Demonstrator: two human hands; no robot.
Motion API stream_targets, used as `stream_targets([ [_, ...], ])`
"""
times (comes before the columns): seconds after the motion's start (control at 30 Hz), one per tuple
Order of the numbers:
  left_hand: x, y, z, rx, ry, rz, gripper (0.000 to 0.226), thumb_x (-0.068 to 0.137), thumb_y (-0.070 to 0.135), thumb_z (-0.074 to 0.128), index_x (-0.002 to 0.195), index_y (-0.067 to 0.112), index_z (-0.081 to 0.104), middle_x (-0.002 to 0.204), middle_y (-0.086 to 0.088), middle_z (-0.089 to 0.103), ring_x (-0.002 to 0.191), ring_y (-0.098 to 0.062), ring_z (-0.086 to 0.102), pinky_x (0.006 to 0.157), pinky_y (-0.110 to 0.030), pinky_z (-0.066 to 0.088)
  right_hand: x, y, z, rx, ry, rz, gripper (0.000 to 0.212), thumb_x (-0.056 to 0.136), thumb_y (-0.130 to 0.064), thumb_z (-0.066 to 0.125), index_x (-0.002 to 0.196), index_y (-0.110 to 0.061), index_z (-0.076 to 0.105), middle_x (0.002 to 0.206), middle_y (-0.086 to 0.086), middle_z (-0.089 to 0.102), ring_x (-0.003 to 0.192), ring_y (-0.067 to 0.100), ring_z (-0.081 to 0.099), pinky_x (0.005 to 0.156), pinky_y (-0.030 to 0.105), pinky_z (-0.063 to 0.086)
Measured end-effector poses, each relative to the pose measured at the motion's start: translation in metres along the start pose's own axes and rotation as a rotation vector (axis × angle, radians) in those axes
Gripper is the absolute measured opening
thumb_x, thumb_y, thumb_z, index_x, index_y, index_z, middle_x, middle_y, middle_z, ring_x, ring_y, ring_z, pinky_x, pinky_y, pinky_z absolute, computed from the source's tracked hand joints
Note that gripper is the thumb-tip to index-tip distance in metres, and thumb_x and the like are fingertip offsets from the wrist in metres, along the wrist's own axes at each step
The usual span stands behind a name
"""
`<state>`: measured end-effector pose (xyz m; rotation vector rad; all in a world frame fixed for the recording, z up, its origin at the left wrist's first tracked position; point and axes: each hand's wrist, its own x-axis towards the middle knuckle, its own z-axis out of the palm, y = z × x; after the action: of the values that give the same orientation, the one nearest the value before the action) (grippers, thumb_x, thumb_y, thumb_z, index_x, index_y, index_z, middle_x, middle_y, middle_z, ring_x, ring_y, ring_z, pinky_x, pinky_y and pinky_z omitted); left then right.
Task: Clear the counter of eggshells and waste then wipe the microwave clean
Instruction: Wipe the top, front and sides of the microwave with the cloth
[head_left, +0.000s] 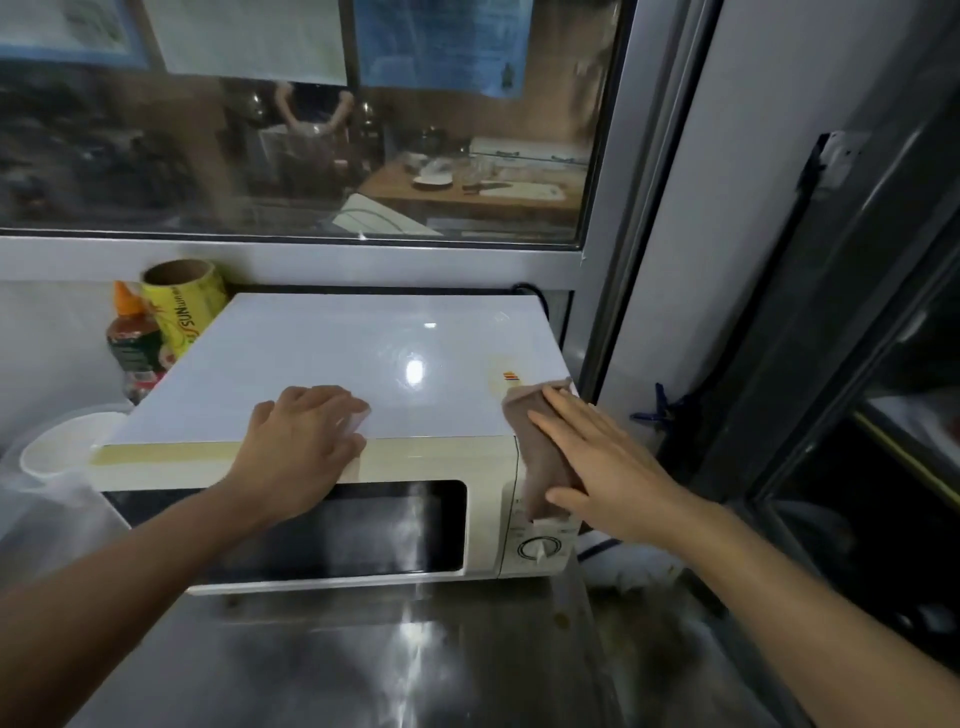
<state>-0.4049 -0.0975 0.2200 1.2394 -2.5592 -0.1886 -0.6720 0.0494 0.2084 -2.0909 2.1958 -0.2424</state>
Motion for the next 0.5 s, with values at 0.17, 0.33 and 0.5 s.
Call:
stream_targets([
  [0.17,-0.003,-0.025,-0.004,0.038,-0.028,0.029,0.033,0.094,0.031,0.045,0.124,0.023,0.056,0.135,0.004,0.051,0.124,-0.026,0.041,0.100,-0.048,0.031,-0.002,0.005,0.010,-0.019,0.082,0.055,0.084,0.089,-0.031,0.058,0.149,-0.031,-0.001,0.156,-0.013,-0.013,0.141,0.004,-0.006,0.109,0.026,-0.001],
  [0.33,-0.006,-0.032,0.000,0.037,-0.022,0.045,0.039,0.094,0.037,0.037,0.128,0.027,0.054,0.141,0.005,0.045,0.128,-0.025,0.038,0.101,-0.047,0.030,-0.008,0.018,0.004,0.013,0.019,0.106,0.090,0.088,-0.033,0.059,0.147,-0.033,-0.010,0.150,-0.020,-0.023,0.140,0.002,-0.005,0.114,0.029,0.005],
  [0.5,-0.007,-0.032,0.003,-0.002,-0.020,0.030,0.056,0.083,0.043,0.027,0.129,0.026,0.054,0.142,0.006,0.044,0.125,-0.025,0.039,0.100,-0.044,0.030,0.000,0.006,0.010,-0.255,0.050,0.030,0.090,0.087,-0.044,0.056,0.141,-0.030,-0.015,0.157,-0.001,-0.008,0.145,0.015,-0.001,0.116,0.031,0.005],
])
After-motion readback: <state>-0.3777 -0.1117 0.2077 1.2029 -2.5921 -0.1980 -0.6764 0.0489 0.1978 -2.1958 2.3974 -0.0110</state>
